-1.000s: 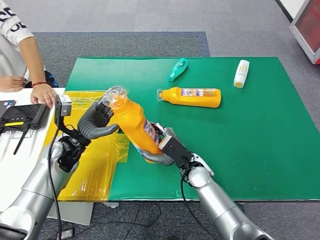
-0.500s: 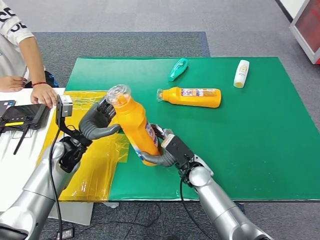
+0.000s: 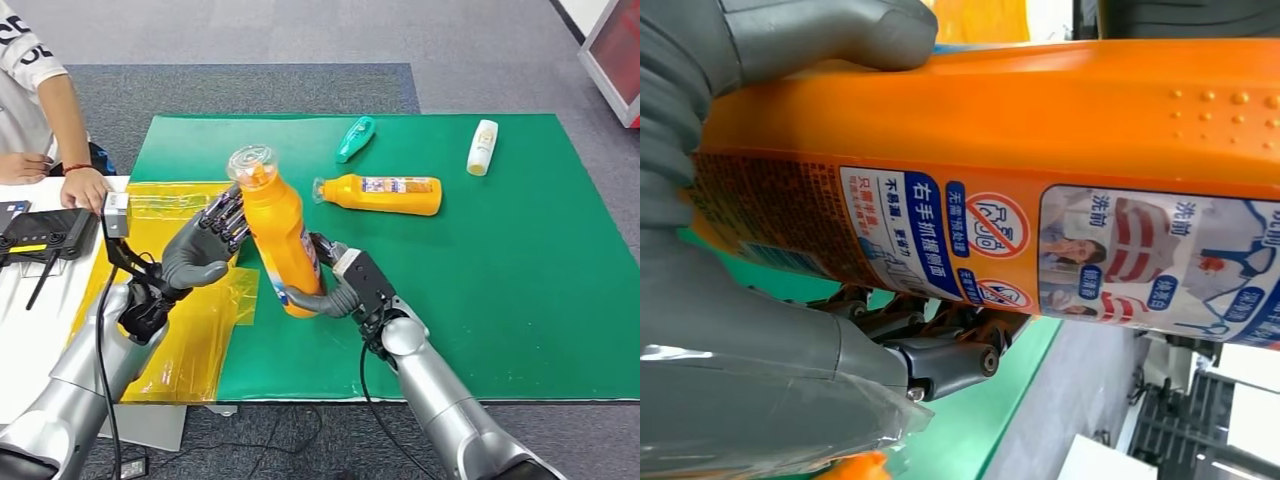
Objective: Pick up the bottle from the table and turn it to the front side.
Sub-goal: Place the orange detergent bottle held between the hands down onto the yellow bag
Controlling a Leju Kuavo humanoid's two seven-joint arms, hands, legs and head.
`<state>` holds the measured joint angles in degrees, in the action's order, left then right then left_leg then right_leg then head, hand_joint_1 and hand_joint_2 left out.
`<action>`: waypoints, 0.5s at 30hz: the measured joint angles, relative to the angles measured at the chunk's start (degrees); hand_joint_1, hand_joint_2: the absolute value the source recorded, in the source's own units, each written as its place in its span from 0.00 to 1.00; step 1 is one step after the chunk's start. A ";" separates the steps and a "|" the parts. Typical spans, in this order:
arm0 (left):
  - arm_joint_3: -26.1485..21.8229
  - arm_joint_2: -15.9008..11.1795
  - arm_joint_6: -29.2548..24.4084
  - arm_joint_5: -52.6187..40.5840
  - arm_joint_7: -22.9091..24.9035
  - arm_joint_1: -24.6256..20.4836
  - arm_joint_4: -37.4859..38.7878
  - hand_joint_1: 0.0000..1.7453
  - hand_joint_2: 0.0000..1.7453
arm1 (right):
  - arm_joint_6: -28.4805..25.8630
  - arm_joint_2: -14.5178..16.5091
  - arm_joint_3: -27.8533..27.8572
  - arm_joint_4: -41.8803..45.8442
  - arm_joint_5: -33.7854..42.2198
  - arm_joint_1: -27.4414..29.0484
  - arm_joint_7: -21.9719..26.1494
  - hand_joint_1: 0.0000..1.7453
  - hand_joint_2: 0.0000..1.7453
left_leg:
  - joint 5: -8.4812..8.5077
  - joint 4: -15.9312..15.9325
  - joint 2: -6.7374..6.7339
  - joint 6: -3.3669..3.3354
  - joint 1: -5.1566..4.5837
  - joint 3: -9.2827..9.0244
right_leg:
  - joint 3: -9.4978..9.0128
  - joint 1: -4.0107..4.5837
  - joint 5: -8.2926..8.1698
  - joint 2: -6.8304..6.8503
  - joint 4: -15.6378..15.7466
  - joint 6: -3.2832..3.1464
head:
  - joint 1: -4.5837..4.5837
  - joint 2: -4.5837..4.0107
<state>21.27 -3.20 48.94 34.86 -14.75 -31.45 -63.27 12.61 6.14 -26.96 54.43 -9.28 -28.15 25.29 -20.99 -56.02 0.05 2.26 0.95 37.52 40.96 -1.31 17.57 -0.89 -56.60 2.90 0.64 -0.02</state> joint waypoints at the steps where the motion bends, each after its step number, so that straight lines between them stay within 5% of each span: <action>1: 0.07 -0.07 0.21 0.27 0.01 -0.11 0.10 0.00 1.00 | 0.02 0.09 -0.02 -0.03 0.01 -0.13 0.00 1.00 1.00 | 0.00 0.00 0.00 0.00 0.00 0.00 | -0.01 0.00 0.00 0.00 0.00 0.00 | 0.00 0.00; 15: 1.37 -1.20 0.38 -2.01 -1.04 -0.60 0.72 0.00 1.00 | -0.57 0.81 -1.15 -0.27 -2.52 -0.21 -0.20 1.00 1.00 | 0.01 0.00 0.00 0.00 0.00 0.00 | 0.00 0.00 -0.01 0.00 0.00 0.01 | -0.01 -0.01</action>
<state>22.64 -4.39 49.32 32.85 -15.79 -32.04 -62.55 12.03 6.95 -28.11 54.16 -11.80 -28.36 25.09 -20.98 -56.02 0.05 2.26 0.95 37.52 40.96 -1.31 17.57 -0.89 -56.60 2.90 0.64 -0.02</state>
